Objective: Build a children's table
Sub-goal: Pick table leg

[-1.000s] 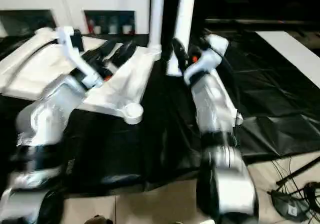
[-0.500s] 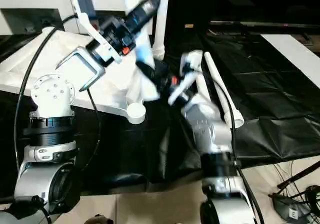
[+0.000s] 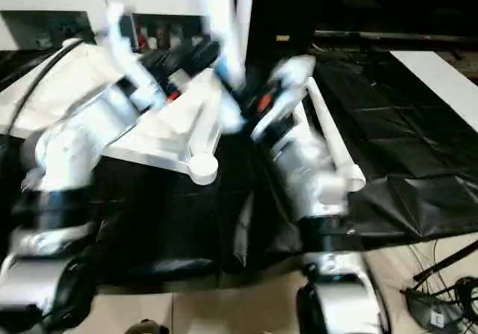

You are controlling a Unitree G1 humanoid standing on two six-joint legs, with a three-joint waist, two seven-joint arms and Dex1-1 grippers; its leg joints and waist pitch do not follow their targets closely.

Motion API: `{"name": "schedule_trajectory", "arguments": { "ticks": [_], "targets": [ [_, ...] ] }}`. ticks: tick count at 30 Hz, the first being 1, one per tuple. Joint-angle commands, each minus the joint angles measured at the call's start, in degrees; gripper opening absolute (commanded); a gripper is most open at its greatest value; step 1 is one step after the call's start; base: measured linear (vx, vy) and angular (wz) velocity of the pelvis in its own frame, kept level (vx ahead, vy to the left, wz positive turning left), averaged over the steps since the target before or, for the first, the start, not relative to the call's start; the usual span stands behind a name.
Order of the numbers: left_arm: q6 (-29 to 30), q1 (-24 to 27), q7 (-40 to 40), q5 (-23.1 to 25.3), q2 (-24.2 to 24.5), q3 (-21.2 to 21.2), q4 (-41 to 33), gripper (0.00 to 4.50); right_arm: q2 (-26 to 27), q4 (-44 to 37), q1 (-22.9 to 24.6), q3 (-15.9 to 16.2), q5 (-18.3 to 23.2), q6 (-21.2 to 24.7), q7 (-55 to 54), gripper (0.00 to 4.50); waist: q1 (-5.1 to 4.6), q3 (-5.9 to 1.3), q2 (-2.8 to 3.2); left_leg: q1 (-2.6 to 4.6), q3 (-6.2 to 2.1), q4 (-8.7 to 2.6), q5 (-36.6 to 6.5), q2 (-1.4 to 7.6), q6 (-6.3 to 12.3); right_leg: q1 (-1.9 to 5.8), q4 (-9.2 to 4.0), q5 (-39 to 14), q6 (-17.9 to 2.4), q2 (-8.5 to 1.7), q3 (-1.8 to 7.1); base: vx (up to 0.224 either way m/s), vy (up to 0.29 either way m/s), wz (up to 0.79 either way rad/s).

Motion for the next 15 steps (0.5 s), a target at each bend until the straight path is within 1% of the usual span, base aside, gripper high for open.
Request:
{"name": "schedule_trajectory", "arguments": {
  "ticks": [1,2,3,4,5,7,8,10,13,15],
  "targets": [
    [-0.2,-0.6,-1.2,-0.7,-0.5,-1.7,-1.0,4.5,-0.3,-2.7,2.0,3.0,-0.4,0.7,2.3,1.84,-0.05,-4.49,0.76,1.47,-0.59,-3.85,-8.3,0.99,-0.21,3.22,-3.58,-2.9,-10.5,-2.73,2.0,0.0,0.0,0.0],
    [-0.2,-0.6,-1.8,-1.0,-0.9,-1.8,-0.9,4.5,-0.4,-3.4,3.0,4.4,-0.7,1.4,3.2,1.84,-0.13,-4.53,0.52,1.27,-0.68,-3.92,-8.5,0.97,-0.29,3.46,-3.53,-3.3,-10.6,-2.81,2.01,0.0,0.0,0.0],
    [-0.4,-0.7,-2.1,-1.3,-1.3,-1.7,-0.7,4.5,-0.7,-4.1,3.7,5.4,-0.6,3.0,3.9,1.84,-0.05,-4.46,0.42,1.35,-0.66,-3.95,-8.7,0.96,-0.26,3.43,-3.67,-3.7,-10.6,-2.77,2.01,0.0,0.0,0.0],
    [-0.4,-0.9,-2.2,-2.3,-2.1,-1.0,-0.6,4.5,-0.8,-4.9,4.6,6.5,-0.7,3.7,4.5,1.84,0.0,-4.45,0.67,1.25,-0.76,-3.97,-9.1,0.99,-0.46,3.5,-3.59,-4.3,-10.8,-2.86,2.01,0.0,0.0,0.0],
    [0.2,-1.3,-1.9,-4.2,-3.4,0.5,-0.7,4.5,-0.8,-5.6,5.8,8.1,-0.8,5.3,5.4,1.84,0.02,-4.47,0.6,1.26,-0.79,-3.96,-9.6,1.02,-0.63,3.48,-3.69,-4.6,-10.7,-2.89,2.04,0.0,0.0,0.0],
    [0.4,-1.4,-1.9,-4.8,-3.6,0.9,-0.8,4.5,-0.9,-5.7,6.1,8.5,-1.1,5.4,5.7,1.84,-0.01,-4.43,0.54,1.25,-0.82,-4.0,-9.9,1.03,-0.76,3.46,-3.75,-4.9,-10.9,-2.87,2.01,0.0,0.0,0.0],
    [0.5,-1.2,-2.1,-4.4,-3.4,0.4,-1.1,4.5,-1.0,-5.6,6.5,9.3,-1.5,5.3,6.2,1.83,0.01,-4.39,0.58,1.33,-0.82,-4.05,-10.3,1.05,-0.84,3.38,-3.83,-5.4,-10.8,-2.93,2.01,0.0,0.0,0.0],
    [1.0,-0.9,-2.3,-4.7,-3.3,0.2,-1.2,4.5,-1.1,-5.8,6.9,10.2,-1.5,5.7,6.5,1.83,0.05,-4.41,0.5,1.34,-0.84,-4.06,-10.5,1.07,-0.91,3.35,-3.86,-6.4,-10.4,-2.94,2.03,0.0,0.0,0.0],
    [1.3,-0.6,-1.5,-4.1,-3.1,0.2,-1.1,4.5,-1.2,-6.7,7.7,11.2,-1.3,6.1,7.2,1.83,0.08,-4.45,0.4,1.28,-0.84,-3.99,-9.4,1.05,-0.68,3.39,-3.73,-5.3,-10.3,-2.87,2.05,0.0,0.0,0.0],
    [1.8,-0.4,-0.4,-3.0,-2.7,0.0,-0.6,4.5,-1.3,-7.7,8.2,11.8,-1.3,6.8,7.6,1.83,0.08,-4.47,0.44,1.29,-0.86,-3.96,-8.7,1.06,-0.46,3.39,-3.59,-4.2,-10.3,-2.8,2.01,0.0,0.0,0.0]
  ]
}}
